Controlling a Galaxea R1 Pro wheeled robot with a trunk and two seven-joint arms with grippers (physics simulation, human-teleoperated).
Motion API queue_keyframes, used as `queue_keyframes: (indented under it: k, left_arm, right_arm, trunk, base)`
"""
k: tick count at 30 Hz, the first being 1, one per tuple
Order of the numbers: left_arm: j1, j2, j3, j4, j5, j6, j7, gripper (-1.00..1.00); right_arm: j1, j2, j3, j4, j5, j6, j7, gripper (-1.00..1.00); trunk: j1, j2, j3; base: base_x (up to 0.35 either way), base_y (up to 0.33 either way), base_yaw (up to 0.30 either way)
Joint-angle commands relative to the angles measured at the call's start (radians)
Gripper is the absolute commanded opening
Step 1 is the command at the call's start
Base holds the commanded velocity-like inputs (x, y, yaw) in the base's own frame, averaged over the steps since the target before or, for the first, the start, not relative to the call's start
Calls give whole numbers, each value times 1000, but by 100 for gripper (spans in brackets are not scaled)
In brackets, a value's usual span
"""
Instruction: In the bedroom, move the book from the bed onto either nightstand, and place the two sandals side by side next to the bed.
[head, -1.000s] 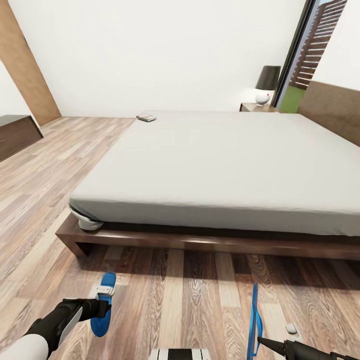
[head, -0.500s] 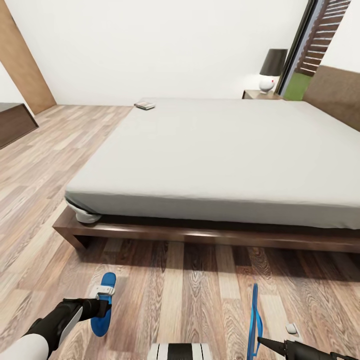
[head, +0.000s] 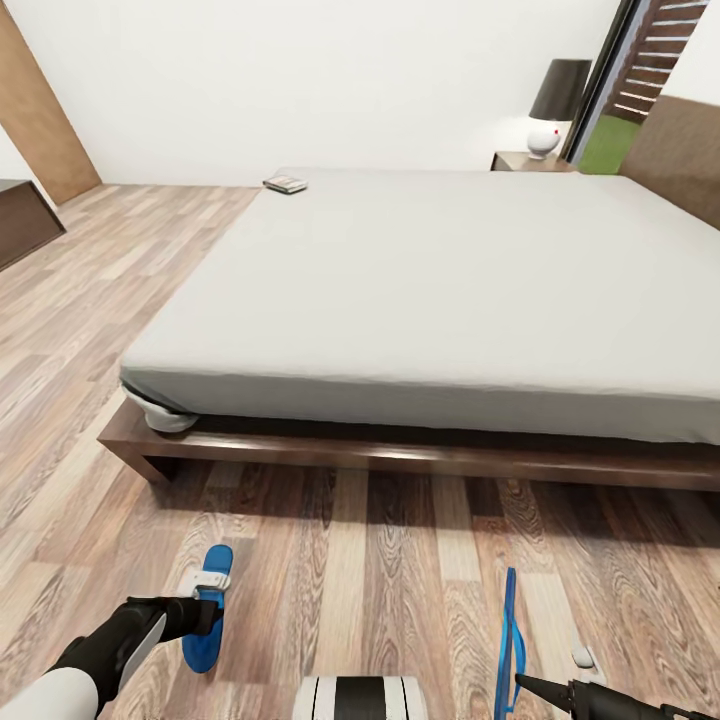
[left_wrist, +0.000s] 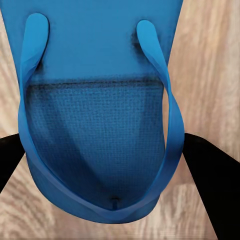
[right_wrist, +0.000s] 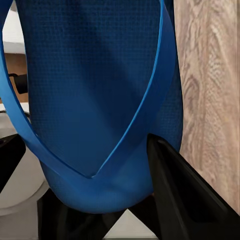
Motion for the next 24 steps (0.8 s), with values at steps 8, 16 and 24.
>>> queue_keyframes:
  k: [8, 16, 24]
  left_arm:
    - [0, 1, -6, -2, 10, 6, 2, -100]
    - [0, 1, -6, -2, 10, 6, 2, -100]
    - [0, 2, -6, -2, 10, 5, 3, -100]
  right_arm:
    - [-1, 0, 7, 3, -9, 8, 3, -100]
    - [-1, -1, 7, 3, -9, 8, 3, -100]
    - [-1, 0, 7, 3, -9, 8, 3, -100]
  trunk:
    - [3, -2, -32]
    - [7, -4, -63]
    - [7, -4, -63]
  base:
    - [0, 0, 0]
    - [0, 0, 0]
    - [9, 6, 0]
